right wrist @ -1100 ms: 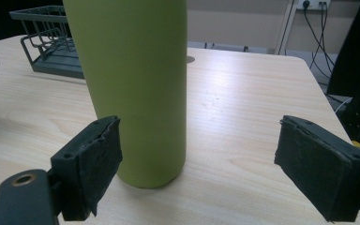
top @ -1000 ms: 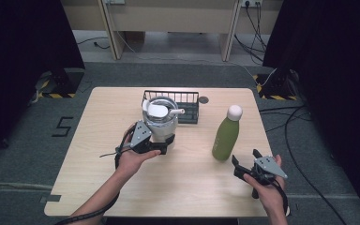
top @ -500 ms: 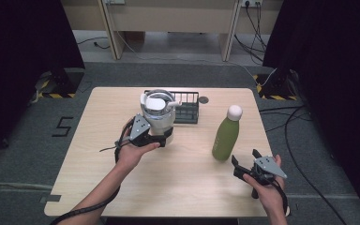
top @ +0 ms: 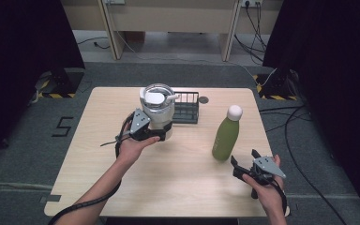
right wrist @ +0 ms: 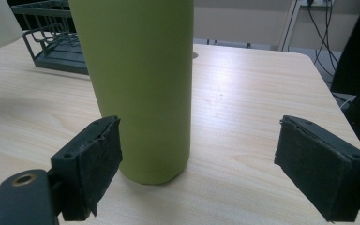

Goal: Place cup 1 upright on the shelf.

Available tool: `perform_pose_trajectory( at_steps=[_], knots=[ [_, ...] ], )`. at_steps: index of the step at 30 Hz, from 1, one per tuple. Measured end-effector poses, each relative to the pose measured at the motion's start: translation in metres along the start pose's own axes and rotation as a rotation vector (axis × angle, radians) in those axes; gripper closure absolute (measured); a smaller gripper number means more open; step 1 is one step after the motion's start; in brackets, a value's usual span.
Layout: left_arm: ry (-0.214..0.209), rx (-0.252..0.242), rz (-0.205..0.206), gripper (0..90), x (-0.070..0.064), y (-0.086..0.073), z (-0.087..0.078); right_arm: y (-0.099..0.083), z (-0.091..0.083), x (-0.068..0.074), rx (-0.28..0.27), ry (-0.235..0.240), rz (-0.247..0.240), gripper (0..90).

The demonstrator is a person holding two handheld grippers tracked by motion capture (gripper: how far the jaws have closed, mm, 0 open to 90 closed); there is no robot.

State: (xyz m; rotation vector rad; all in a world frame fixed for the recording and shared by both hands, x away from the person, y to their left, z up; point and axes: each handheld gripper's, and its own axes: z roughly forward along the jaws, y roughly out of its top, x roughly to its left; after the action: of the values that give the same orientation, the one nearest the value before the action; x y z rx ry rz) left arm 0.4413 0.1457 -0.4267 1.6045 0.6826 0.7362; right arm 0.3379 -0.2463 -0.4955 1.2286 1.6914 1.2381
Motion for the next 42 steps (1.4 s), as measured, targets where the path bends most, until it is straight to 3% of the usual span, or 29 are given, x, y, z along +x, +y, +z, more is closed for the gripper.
perform_pose_trajectory(
  at_steps=[42],
  knots=[
    [0.062,-0.01,-0.039,9.8,0.019,0.015,0.036,-0.001,0.001,0.0,-0.004,0.007,-0.002,14.8]
  ],
)
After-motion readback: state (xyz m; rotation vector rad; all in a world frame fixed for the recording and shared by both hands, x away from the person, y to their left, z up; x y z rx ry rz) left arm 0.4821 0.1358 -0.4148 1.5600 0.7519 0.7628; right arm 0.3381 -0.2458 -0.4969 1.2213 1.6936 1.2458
